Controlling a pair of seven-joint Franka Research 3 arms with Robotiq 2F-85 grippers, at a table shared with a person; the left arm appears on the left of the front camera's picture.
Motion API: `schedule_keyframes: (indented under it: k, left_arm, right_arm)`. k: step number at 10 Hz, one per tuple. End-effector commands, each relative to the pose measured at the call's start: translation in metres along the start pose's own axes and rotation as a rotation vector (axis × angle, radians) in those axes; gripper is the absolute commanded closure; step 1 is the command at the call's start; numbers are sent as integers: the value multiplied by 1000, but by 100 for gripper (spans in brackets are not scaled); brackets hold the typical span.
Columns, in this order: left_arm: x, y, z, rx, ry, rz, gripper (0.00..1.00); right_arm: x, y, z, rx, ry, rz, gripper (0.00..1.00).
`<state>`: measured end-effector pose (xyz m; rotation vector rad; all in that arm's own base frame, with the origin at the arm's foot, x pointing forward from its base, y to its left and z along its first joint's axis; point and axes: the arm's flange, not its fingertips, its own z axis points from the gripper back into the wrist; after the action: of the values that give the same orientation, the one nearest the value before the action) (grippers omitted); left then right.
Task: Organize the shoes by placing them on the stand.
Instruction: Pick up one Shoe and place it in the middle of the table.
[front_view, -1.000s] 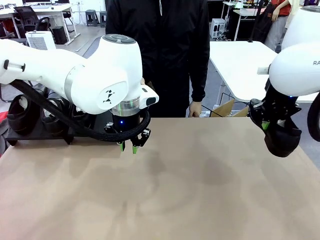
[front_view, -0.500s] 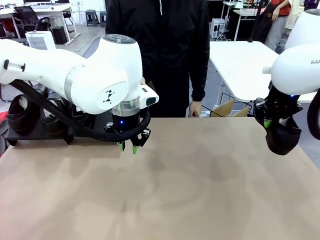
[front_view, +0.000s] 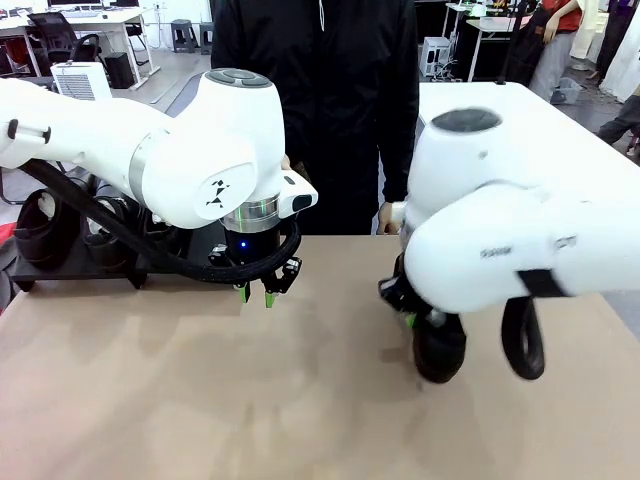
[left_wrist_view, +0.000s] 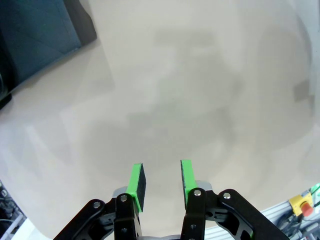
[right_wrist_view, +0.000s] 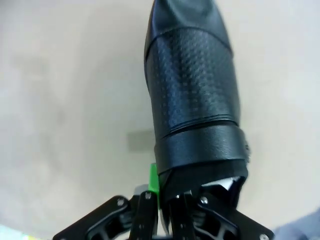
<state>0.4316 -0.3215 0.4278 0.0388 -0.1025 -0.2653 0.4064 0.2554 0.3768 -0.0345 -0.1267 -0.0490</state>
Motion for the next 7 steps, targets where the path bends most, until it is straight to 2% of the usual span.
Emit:
schedule_keyframes:
  k: [1, 4, 5, 7]
  left_arm:
    - [-1, 2, 1, 21, -6, 8, 59]
    - [-1, 2, 1, 21, -6, 8, 59]
    - [-1, 2, 1, 21, -6, 8, 59]
    - [-1, 2, 1, 21, -6, 8, 59]
  right_arm:
    - [8, -2, -24, 74, 24, -57, 100]
    - [-11, -1, -24, 163, 10, -48, 100]
    - [-14, -1, -24, 166, 15, -41, 91]
    - [-15, -6, -20, 152, 18, -39, 54]
